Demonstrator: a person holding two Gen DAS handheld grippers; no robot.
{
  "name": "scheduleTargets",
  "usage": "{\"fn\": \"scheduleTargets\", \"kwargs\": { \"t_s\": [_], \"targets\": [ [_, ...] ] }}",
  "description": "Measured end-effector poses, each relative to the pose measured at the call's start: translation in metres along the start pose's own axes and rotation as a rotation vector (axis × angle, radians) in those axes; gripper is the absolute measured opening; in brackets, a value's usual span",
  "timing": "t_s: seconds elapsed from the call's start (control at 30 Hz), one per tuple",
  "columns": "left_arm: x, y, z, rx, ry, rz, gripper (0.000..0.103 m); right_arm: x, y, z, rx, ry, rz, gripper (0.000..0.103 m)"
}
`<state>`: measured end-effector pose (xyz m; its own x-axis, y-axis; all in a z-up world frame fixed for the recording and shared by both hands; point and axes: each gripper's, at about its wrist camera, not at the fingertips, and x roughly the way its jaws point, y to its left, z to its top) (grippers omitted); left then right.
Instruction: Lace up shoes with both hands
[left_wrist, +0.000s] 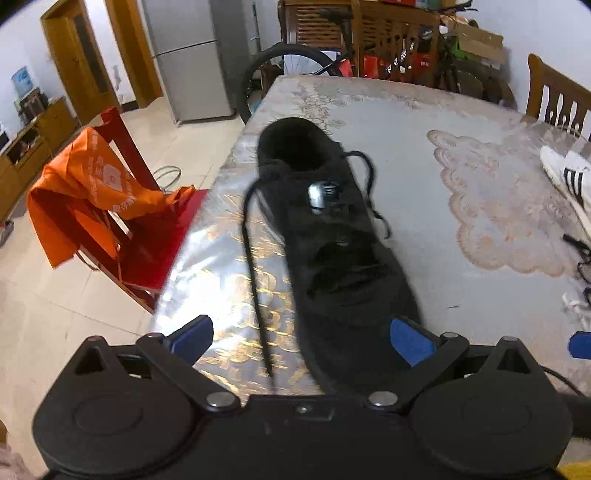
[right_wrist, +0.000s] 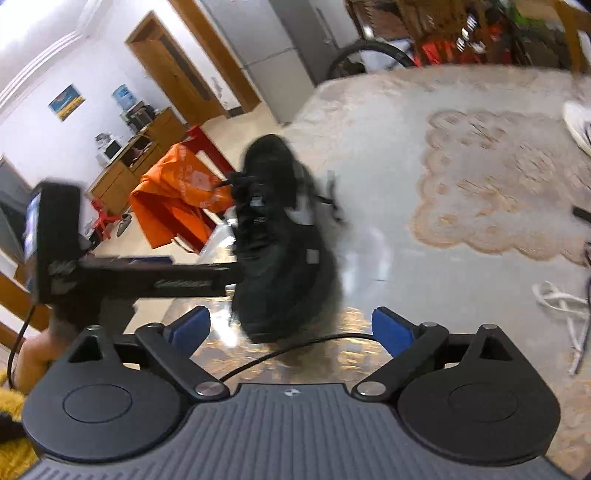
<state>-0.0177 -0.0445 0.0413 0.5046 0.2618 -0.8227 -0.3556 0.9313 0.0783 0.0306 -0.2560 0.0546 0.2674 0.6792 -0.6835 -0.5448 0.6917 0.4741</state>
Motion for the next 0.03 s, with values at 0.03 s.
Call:
{"fn": "scheduleTargets", "kwargs": {
  "t_s": [0.03],
  "targets": [
    [-0.0019,-0.0056,-0.0013,-0.013,-0.002,0.001,0.102,-0.0001,-0.009,0.0021,0.02,0.015,0.009,0.097]
  ]
}}
